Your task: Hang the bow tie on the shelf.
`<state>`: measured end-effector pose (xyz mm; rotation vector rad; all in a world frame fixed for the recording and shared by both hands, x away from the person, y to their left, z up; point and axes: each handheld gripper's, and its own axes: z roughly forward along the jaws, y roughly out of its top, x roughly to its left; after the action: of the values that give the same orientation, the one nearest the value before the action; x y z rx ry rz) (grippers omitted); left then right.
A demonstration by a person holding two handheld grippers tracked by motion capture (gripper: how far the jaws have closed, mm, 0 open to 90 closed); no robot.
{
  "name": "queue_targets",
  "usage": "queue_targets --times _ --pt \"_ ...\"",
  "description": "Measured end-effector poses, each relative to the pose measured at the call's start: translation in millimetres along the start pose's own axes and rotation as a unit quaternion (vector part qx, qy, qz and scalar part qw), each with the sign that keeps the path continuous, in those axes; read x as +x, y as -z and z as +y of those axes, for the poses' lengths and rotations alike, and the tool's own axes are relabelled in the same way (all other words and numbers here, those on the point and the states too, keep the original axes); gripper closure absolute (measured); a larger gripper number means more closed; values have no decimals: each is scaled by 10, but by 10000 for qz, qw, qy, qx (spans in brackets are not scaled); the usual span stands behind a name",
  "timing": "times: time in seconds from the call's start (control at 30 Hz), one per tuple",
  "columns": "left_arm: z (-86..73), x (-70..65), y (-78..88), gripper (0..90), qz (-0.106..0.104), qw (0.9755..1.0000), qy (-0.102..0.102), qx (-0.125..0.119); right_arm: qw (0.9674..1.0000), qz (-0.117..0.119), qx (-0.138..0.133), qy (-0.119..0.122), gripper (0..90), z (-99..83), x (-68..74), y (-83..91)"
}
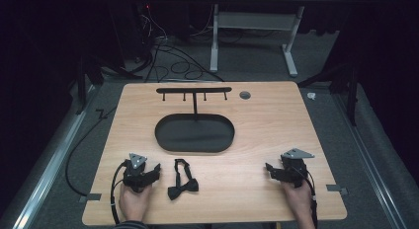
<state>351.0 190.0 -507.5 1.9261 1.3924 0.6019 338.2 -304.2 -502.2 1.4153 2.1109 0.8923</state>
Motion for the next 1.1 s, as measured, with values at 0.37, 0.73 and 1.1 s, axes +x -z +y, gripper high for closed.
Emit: queue_targets --times 0.37,0.73,1.1 --pt "1 -1 1 351 -1 10000 -6 3 10000 -8 3 1 295 0 1 0" --pt "3 -2 -2 353 18 10000 8 -6 10000 -1 -5 -1 295 0 -1 -1" --pt "19 2 53 375 -132 9999 60 -33 10000 3 -7 -2 295 0 -2 -1"
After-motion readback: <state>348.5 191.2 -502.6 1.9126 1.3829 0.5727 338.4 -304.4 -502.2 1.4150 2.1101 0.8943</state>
